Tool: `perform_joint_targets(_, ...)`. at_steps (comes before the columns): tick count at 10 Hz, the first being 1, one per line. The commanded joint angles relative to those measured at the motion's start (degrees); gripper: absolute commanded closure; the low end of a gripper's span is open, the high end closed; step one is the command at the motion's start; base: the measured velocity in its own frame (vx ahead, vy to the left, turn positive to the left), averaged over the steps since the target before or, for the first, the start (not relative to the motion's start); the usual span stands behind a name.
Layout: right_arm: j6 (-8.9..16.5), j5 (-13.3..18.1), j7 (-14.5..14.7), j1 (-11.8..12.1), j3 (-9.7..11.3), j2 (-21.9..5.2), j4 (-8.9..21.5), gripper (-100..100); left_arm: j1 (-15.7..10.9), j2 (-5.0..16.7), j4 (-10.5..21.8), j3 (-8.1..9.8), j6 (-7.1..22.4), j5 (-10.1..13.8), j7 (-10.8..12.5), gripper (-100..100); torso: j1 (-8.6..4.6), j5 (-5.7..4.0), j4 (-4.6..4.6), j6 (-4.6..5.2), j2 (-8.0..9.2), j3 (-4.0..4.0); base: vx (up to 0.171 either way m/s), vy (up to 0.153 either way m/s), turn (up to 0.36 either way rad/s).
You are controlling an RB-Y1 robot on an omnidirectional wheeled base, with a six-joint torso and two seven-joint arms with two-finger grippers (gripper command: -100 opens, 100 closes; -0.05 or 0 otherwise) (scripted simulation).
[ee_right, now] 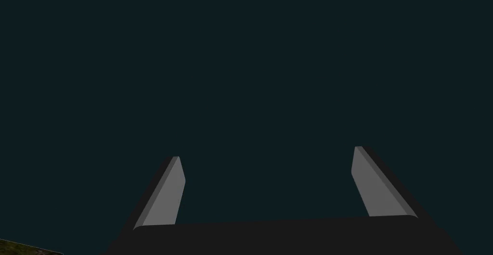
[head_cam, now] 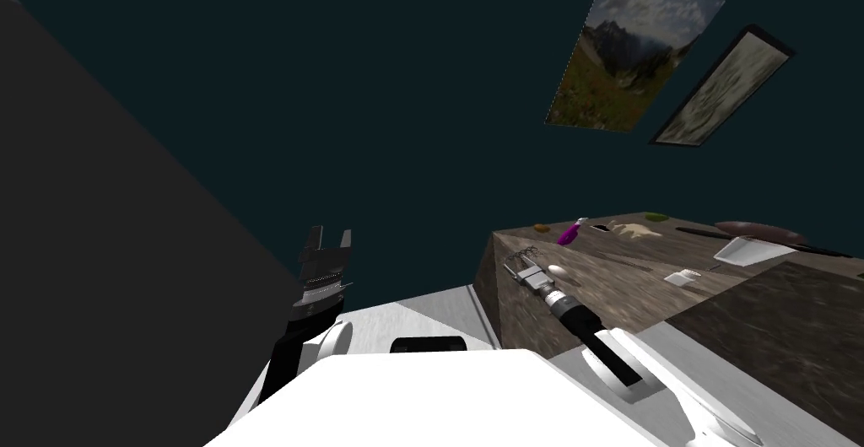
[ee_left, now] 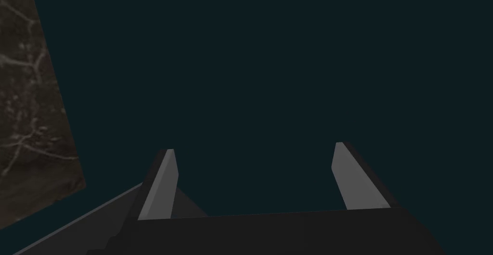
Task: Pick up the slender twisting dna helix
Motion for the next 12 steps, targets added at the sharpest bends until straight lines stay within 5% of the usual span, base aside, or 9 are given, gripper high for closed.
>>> perform_joint_targets(1, 0.1, 2.2, 1.6, 0.0, -0.2, -2.6, 2.9, -100, 0.0, 0.0, 0.0, 0.00, 0.0, 0.0, 0.0, 0, 0.00, 0.00, 0.00, 0.00, 0.00, 0.00, 0.016, 0.042, 0.073)
perform_joint_targets(12, 2.3, 16.9, 9.1, 1.9, 1.7, -18.0, 20.8, -100, 0.0, 0.0, 0.0, 0.01, 0.0, 0.0, 0.0, 0, -0.23, -0.05, -0.07, -0.01, -0.35, -0.20, 0.065, 0.019, 0.079)
